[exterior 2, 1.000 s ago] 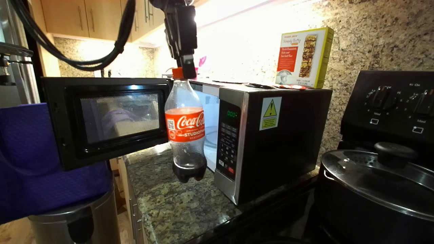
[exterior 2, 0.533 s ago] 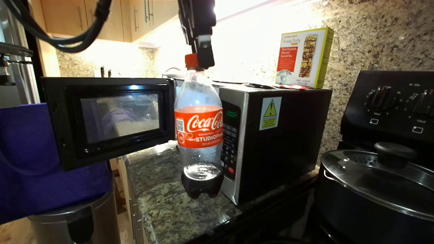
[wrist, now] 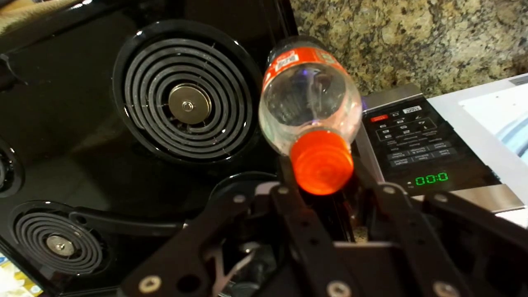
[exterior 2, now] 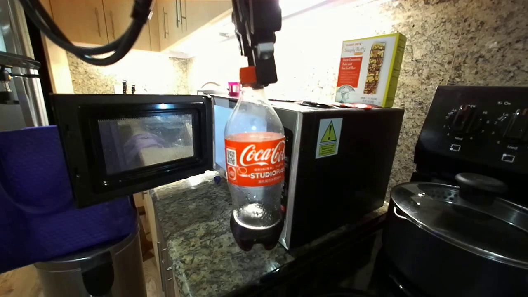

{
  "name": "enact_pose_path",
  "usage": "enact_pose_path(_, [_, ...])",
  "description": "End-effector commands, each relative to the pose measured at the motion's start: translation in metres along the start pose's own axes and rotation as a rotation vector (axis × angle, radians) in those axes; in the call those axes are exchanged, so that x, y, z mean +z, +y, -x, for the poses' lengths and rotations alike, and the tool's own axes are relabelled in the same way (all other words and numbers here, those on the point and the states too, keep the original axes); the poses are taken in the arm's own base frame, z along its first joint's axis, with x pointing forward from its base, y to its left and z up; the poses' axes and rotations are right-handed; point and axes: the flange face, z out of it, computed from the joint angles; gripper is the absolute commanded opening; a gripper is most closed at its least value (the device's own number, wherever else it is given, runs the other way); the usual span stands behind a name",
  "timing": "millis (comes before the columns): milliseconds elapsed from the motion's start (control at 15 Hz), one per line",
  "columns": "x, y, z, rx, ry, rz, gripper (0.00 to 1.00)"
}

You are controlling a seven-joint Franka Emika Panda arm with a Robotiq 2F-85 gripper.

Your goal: Move the Coke bottle away from the microwave

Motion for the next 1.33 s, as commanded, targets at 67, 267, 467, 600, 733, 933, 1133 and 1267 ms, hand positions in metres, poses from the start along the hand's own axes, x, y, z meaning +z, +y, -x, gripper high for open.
enact_pose_path(67, [-0.001,0.0,-0.001,0.0,0.0,0.0,0.35])
enact_pose_path(267, [-0.001,0.003,-0.001,0.005,-0.002,0.011,0.1])
enact_pose_path(467, [0.002,0.018,-0.009,0.048,0.0,0.024,0.1])
enact_pose_path(600, [0.009,0.03,-0.016,0.076,0.0,0.027,0.1])
enact_pose_path(733, [0.019,0.037,-0.023,0.083,-0.019,0.039,0.1])
enact_pose_path(933, [0.037,0.042,-0.035,0.085,-0.027,0.035,0.1])
enact_pose_path(1133, [0.059,0.039,-0.044,0.087,-0.063,0.031,0.1])
enact_pose_path(1267, [0.072,0.044,-0.048,0.105,-0.083,0.041,0.1])
